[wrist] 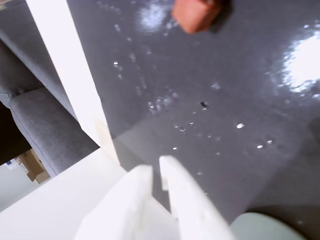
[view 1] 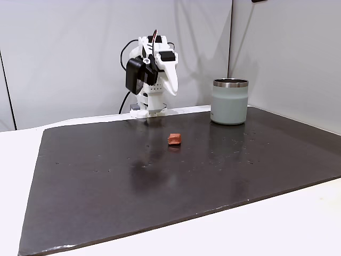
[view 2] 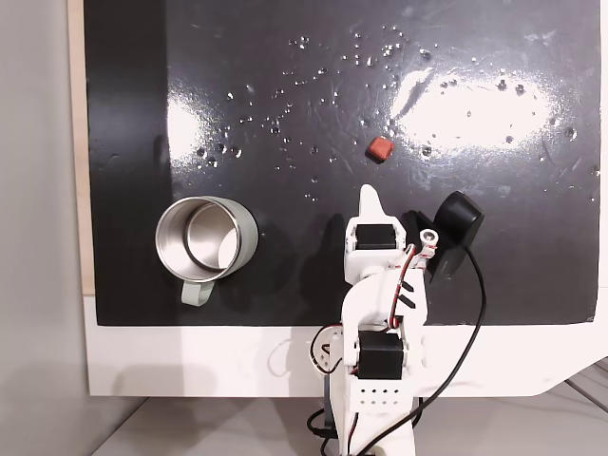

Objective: Grasp a cube and put it in the cup.

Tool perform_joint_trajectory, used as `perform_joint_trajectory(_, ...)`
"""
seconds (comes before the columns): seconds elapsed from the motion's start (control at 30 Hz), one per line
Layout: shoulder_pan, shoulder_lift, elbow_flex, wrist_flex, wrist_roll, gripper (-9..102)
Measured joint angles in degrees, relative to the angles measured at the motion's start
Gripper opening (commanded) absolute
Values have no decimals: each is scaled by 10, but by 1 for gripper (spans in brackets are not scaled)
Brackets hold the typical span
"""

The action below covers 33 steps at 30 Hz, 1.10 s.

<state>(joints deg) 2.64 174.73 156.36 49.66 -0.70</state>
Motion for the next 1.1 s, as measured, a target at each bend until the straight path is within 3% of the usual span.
perform_joint_trajectory(0.53,7,-285,-272,71,52,0)
perform_joint_trajectory(1.1,25,-583,-546,224,108,0)
